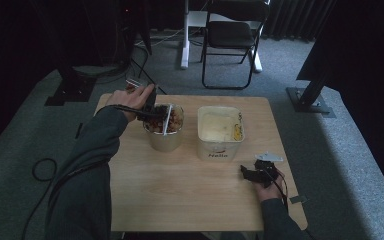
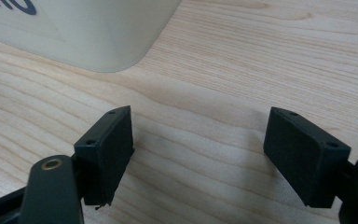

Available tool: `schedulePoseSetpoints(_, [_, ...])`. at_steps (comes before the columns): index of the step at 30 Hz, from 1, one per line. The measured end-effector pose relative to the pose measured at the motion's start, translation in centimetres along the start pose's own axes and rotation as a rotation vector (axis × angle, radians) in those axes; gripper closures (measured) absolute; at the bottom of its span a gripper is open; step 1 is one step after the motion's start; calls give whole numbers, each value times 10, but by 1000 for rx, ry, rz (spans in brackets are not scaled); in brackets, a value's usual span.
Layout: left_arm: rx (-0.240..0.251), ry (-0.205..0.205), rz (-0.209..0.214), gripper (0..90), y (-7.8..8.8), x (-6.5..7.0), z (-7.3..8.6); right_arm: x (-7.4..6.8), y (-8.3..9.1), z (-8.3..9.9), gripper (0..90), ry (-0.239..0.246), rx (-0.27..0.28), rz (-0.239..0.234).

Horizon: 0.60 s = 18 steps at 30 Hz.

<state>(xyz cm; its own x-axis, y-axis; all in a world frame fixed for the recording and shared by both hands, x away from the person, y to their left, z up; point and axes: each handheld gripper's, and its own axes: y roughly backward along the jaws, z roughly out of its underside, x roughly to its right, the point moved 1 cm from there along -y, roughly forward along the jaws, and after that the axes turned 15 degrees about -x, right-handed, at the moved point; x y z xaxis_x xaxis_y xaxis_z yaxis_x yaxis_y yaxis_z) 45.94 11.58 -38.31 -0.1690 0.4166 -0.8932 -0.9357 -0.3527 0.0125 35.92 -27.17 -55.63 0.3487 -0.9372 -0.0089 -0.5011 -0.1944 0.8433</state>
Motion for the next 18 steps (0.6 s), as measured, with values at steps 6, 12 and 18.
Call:
schedulePoseSetpoints(6, [-12, -4, -3, 369, -2, 3, 0, 0, 0, 0, 235, 1, 0, 0])
schedulePoseSetpoints(12, [2, -10, 1, 370, 1, 2, 0, 0, 0, 0, 235, 0, 0, -1])
schedulePoseSetpoints(18, [-5, -1, 25, 369, 0, 1, -1, 0, 0, 0, 235, 4, 1, -2])
